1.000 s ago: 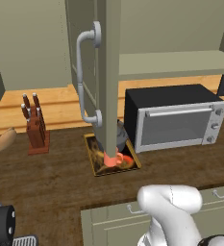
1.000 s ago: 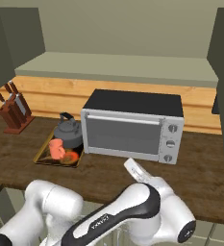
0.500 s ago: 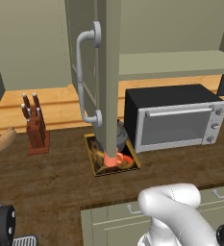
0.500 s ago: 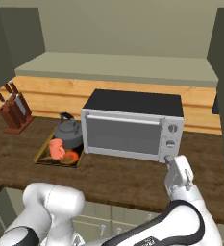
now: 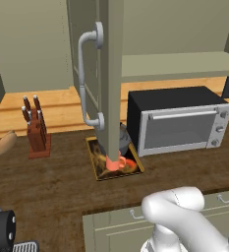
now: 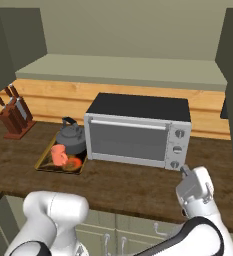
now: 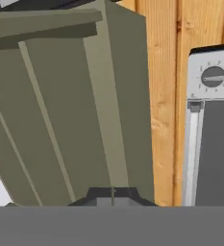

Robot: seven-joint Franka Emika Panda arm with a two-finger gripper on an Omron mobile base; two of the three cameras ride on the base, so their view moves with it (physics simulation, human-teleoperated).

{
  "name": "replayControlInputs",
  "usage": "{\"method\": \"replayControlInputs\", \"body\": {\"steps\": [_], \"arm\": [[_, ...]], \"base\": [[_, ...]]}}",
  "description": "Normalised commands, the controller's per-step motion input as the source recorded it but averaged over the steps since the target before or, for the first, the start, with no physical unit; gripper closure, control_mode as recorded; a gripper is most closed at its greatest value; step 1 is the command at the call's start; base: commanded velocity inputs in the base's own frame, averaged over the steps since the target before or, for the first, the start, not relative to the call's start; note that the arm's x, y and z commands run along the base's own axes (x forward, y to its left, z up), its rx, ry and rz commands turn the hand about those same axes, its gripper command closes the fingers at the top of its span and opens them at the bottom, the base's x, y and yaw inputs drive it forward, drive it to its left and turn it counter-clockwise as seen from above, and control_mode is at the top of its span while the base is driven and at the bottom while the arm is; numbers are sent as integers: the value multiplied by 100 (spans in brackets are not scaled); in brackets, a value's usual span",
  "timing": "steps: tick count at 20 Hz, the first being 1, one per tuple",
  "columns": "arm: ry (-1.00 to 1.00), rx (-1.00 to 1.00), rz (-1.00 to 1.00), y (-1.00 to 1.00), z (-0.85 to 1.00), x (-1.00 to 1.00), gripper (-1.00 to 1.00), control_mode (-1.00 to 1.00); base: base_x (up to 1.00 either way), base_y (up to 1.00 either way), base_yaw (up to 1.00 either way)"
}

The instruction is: Pick the kettle from the counter and place it on the tray. Then pick the mug from the cabinet and place it on the tray. Then close the cabinet doors.

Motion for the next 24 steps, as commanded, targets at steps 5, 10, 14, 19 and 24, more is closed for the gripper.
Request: {"method": "replayControlInputs", "body": {"steps": [5, 10, 14, 19, 24], "arm": [[-9, 9, -2, -7, 6, 9, 100, -100], [-11, 21, -8, -19, 34, 21, 100, -100], [-10, 26, -6, -44, 41, 16, 100, -100], [-17, 13, -5, -36, 4, 12, 100, -100], [-23, 17, 0, -45, 11, 3, 100, -100]], "base": [[0, 0, 0], [0, 0, 0], [0, 0, 0], [0, 0, 0], [0, 0, 0]]}}
